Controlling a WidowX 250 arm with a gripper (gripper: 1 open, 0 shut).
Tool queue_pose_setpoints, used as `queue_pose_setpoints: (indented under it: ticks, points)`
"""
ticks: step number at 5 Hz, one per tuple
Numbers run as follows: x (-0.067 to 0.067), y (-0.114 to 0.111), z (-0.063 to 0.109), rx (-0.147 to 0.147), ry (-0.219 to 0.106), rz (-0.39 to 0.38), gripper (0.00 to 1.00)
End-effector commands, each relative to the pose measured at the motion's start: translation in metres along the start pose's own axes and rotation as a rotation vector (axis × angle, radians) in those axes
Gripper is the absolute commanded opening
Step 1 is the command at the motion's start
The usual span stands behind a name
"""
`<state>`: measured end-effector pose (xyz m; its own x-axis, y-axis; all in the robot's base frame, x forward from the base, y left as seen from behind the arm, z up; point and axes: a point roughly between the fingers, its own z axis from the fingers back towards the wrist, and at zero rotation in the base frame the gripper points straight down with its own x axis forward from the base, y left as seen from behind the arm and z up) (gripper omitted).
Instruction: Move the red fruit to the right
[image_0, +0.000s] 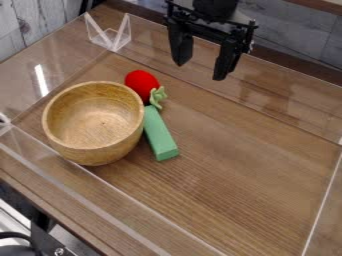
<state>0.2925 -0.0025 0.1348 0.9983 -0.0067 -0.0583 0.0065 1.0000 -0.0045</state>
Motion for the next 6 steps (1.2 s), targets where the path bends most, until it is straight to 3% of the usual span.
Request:
queue_pose_setpoints:
  ticks: [1,2,3,5,6]
  points:
    - [-0.001,-0.004,-0.005,-0.005,0.025,0.069,1.0]
    - [0.002,0.014,-0.003,-0.024,0.007,0.253,1.0]
    - [0.004,0.023,-0.005,-0.039,0.007,0.387,1.0]
    - [0.005,0.061,-0.001,-0.078,-0.039,0.775,1.0]
    - [0.008,0.083,-0.002,-0.094,-0.062,0.866,1.0]
